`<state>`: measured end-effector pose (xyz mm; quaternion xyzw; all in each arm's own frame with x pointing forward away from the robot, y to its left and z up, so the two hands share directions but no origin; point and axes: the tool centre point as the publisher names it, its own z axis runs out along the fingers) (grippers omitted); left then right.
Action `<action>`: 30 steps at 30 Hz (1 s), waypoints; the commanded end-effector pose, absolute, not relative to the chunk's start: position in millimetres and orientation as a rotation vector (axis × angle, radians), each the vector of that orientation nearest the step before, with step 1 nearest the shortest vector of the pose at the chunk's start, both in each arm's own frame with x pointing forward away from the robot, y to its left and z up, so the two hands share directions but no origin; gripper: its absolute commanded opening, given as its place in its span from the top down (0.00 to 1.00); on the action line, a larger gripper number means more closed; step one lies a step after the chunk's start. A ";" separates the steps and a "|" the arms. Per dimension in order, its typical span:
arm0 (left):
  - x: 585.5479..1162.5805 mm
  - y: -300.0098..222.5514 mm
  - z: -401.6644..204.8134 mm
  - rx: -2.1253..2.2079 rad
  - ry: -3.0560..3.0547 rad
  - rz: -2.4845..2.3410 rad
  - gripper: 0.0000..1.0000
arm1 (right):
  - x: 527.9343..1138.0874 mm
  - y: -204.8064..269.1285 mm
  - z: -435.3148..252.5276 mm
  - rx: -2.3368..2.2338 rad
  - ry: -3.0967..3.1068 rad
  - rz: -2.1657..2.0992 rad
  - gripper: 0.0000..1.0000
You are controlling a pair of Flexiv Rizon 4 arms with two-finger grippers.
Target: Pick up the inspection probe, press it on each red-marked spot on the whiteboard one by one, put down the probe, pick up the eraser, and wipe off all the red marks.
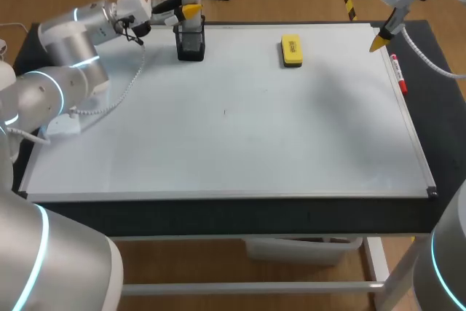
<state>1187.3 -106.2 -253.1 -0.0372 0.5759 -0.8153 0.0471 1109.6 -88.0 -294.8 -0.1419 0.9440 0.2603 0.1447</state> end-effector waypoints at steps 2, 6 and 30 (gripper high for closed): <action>1196.0 -106.0 -259.1 0.310 1.852 -2.635 1.00 | 1109.5 -88.0 -294.3 -0.411 2.723 0.744 0.00; 1195.6 -106.2 -259.5 0.319 1.864 -2.630 0.86 | 1109.5 -88.0 -294.3 -0.411 2.723 0.744 0.00; 1187.7 -86.3 -257.4 0.183 2.150 -2.296 0.00 | 1109.5 -88.0 -294.3 -0.411 2.723 0.744 0.00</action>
